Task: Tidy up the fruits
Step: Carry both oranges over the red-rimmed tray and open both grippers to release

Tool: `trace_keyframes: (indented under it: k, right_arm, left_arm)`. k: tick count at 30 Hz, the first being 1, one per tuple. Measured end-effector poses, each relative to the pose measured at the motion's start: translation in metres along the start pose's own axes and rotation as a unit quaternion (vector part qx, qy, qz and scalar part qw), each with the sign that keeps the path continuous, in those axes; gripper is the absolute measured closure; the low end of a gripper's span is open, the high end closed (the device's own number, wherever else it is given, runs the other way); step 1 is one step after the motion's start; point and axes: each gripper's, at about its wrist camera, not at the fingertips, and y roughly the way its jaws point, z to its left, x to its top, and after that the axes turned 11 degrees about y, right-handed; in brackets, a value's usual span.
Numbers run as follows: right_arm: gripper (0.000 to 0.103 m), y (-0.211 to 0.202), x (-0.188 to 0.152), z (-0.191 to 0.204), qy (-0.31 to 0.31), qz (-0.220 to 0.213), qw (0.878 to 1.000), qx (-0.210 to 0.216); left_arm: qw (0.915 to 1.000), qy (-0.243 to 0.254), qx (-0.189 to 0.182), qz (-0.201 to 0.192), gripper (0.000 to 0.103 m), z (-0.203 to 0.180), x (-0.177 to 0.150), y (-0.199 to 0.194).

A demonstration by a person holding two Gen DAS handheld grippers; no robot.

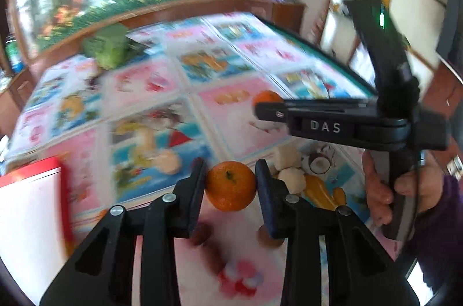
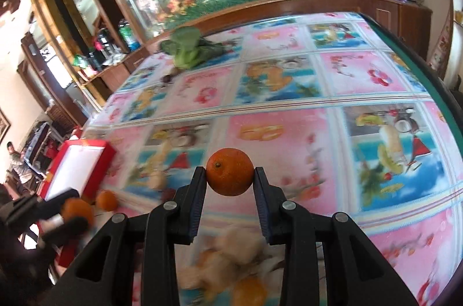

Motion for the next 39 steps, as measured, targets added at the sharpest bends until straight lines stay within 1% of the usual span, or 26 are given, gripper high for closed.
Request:
trace_keyframes:
  k: [2,4,5,7,9,12,13,15,16,19,20,22,23,24,25,27,28,29,30,31,32,33,34,36,37,39]
  right_arm:
    - [0.071,0.000,-0.012,0.022,-0.011,0.007,1.000,0.020]
    - [0.071,0.006,-0.028,0.053,-0.028,0.028,0.998,0.047]
    - [0.071,0.008,-0.036,0.066,-0.035,0.037,0.997,0.058]
    - [0.071,0.014,-0.052,0.098,-0.049,0.055,0.993,0.087]
    - [0.071,0.021,-0.067,0.132,-0.068,0.071,0.989,0.114]
    - [0.071,0.034,-0.089,0.182,-0.090,0.099,0.980,0.144]
    - [0.071,0.037,-0.094,0.193,-0.097,0.103,0.979,0.149]
    - [0.071,0.043,-0.106,0.218,-0.117,0.109,0.976,0.150]
    - [0.071,0.048,-0.112,0.229,-0.125,0.114,0.974,0.149]
    - [0.071,0.063,-0.122,0.241,-0.128,0.130,0.973,0.138]
    - [0.071,0.069,-0.126,0.245,-0.130,0.132,0.975,0.125]
    - [0.071,0.076,-0.130,0.246,-0.129,0.139,0.976,0.105]
    - [0.071,0.080,-0.131,0.245,-0.126,0.147,0.976,0.098]
    - [0.070,0.084,-0.132,0.244,-0.122,0.153,0.976,0.090]
    - [0.070,0.082,-0.133,0.247,-0.120,0.151,0.977,0.092]
    - [0.069,0.080,-0.136,0.252,-0.124,0.150,0.978,0.079]
    - [0.066,0.078,-0.137,0.253,-0.130,0.148,0.978,0.074]
    - [0.059,0.077,-0.138,0.254,-0.136,0.148,0.977,0.074]
    - [0.054,0.074,-0.139,0.253,-0.139,0.151,0.976,0.077]
    - [0.045,0.072,-0.139,0.253,-0.139,0.156,0.975,0.079]
    - [0.039,0.069,-0.140,0.253,-0.139,0.160,0.973,0.091]
    - [0.037,0.065,-0.143,0.252,-0.140,0.159,0.972,0.099]
    - [0.036,0.064,-0.148,0.255,-0.144,0.153,0.973,0.098]
    - [0.035,0.060,-0.156,0.258,-0.163,0.145,0.972,0.082]
    - [0.032,0.060,-0.159,0.259,-0.171,0.148,0.971,0.075]
    - [0.031,0.057,-0.164,0.259,-0.179,0.156,0.968,0.086]
  left_arm:
    - [0.9993,-0.018,0.030,-0.016,0.067,0.013,-0.011,-0.029]
    - [0.9972,-0.041,0.058,-0.022,0.066,0.030,-0.024,-0.054]
    - [0.9948,-0.056,0.081,-0.025,0.066,0.043,-0.034,-0.069]
    - [0.9901,-0.077,0.114,-0.027,0.066,0.062,-0.050,-0.089]
    - [0.9829,-0.098,0.154,-0.024,0.066,0.083,-0.071,-0.108]
    - [0.9713,-0.143,0.190,-0.004,0.066,0.118,-0.104,-0.126]
    - [0.9672,-0.156,0.200,0.006,0.066,0.127,-0.115,-0.129]
    - [0.9559,-0.184,0.227,0.027,0.066,0.146,-0.140,-0.134]
    - [0.9524,-0.192,0.235,0.031,0.066,0.150,-0.149,-0.135]
    - [0.9420,-0.211,0.255,0.054,0.066,0.167,-0.169,-0.131]
    - [0.9381,-0.222,0.259,0.059,0.066,0.173,-0.176,-0.130]
    - [0.9342,-0.236,0.260,0.063,0.066,0.180,-0.184,-0.129]
    - [0.9291,-0.244,0.269,0.070,0.066,0.184,-0.189,-0.128]
    - [0.9262,-0.246,0.276,0.075,0.066,0.185,-0.192,-0.128]
    - [0.9237,-0.247,0.282,0.079,0.066,0.188,-0.196,-0.128]
    - [0.9209,-0.250,0.286,0.085,0.065,0.191,-0.204,-0.129]
    - [0.9193,-0.254,0.287,0.091,0.064,0.193,-0.208,-0.128]
    - [0.9196,-0.256,0.284,0.090,0.064,0.192,-0.210,-0.128]
    - [0.9197,-0.255,0.284,0.091,0.062,0.192,-0.211,-0.129]
    - [0.9180,-0.252,0.290,0.098,0.056,0.191,-0.212,-0.128]
    - [0.9163,-0.247,0.297,0.106,0.051,0.190,-0.210,-0.127]
    - [0.9133,-0.243,0.305,0.118,0.041,0.190,-0.212,-0.124]
    - [0.9118,-0.244,0.306,0.126,0.039,0.191,-0.215,-0.123]
    - [0.9144,-0.244,0.302,0.115,0.039,0.189,-0.219,-0.128]
    - [0.9148,-0.236,0.306,0.118,0.039,0.187,-0.220,-0.128]
    - [0.9149,-0.224,0.312,0.123,0.039,0.183,-0.219,-0.128]
